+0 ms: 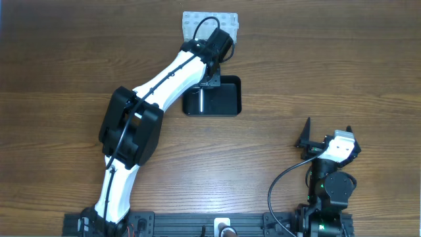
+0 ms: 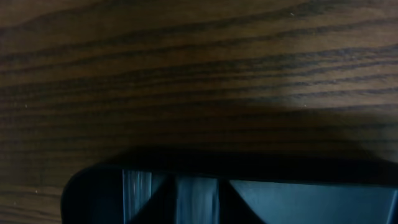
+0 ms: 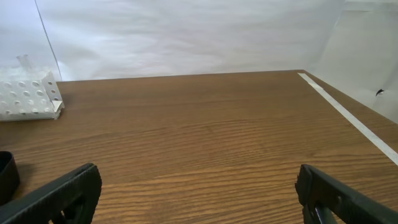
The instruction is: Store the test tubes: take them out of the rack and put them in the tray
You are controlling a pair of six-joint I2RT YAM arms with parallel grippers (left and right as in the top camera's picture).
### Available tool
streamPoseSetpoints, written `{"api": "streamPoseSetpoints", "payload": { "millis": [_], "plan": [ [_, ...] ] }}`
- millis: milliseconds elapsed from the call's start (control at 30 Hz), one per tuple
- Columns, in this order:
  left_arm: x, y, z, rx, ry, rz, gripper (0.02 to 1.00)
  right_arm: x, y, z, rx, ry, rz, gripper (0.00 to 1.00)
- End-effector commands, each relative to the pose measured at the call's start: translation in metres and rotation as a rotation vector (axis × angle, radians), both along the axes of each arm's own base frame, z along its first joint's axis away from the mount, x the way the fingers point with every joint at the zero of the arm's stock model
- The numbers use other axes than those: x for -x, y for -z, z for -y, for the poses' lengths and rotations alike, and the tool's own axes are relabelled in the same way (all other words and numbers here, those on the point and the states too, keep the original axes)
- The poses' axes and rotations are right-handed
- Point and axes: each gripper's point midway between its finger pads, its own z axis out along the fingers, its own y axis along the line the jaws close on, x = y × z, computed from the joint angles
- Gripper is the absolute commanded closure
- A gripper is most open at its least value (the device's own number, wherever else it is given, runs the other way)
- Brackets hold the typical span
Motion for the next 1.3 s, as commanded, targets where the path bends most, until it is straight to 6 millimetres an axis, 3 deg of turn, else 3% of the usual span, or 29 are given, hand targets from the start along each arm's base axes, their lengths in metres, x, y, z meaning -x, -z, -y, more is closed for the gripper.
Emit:
{"api": "streamPoseSetpoints", "payload": {
  "millis": [33, 133, 200, 233, 267, 333, 400, 500, 633, 767, 867, 1000, 1133, 1300],
  "plan": [
    [-0.001, -0.008, 0.000, 0.017, -0.008, 0.013, 0.636, 0.000, 0.003, 0.002, 0.004, 0.008, -0.006, 0.007],
    [-0.005, -0.041, -0.002, 0.030, -0.008, 0.075, 0.535, 0.000, 0.003, 0.001, 0.004, 0.008, -0.006, 0.007],
    [-0.008, -0.075, -0.007, 0.026, -0.011, 0.155, 0.457, 0.000, 0.003, 0.001, 0.004, 0.008, -0.006, 0.009],
    [-0.011, -0.097, -0.011, 0.021, -0.016, 0.210, 0.404, 0.000, 0.003, 0.001, 0.004, 0.008, -0.006, 0.009],
    [-0.014, -0.140, -0.022, 0.008, -0.019, 0.318, 0.257, 0.000, 0.003, 0.002, 0.004, 0.008, -0.006, 0.007],
    [-0.016, -0.193, -0.038, 0.000, -0.027, 0.449, 0.029, 0.000, 0.003, 0.002, 0.004, 0.008, -0.006, 0.009],
    [-0.015, -0.251, -0.060, -0.001, -0.005, 0.602, 0.020, 0.000, 0.003, 0.002, 0.004, 0.008, -0.006, 0.009],
    [-0.002, -0.313, -0.099, -0.008, 0.038, 0.792, 0.018, 0.000, 0.003, 0.002, 0.004, 0.008, -0.006, 0.007],
    [0.033, -0.352, -0.162, 0.027, 0.079, 0.986, 0.020, 0.000, 0.003, 0.002, 0.004, 0.008, -0.006, 0.009],
    [0.080, -0.345, -0.215, 0.055, 0.048, 1.117, 0.020, 0.000, 0.003, 0.002, 0.004, 0.008, -0.006, 0.009],
    [0.121, -0.316, -0.236, 0.020, 0.027, 1.154, 0.020, 0.000, 0.003, 0.002, 0.004, 0.008, -0.006, 0.007],
    [0.160, -0.268, -0.246, -0.002, -0.008, 1.165, 0.018, 0.000, 0.003, 0.002, 0.004, 0.008, -0.006, 0.007],
    [0.175, -0.227, -0.248, 0.003, -0.007, 1.192, 0.018, 0.000, 0.003, 0.002, 0.004, 0.008, -0.006, 0.007],
    [0.176, -0.196, -0.241, 0.035, 0.031, 1.245, 0.018, 0.000, 0.003, 0.002, 0.004, 0.008, -0.006, 0.009]
  ]
}}
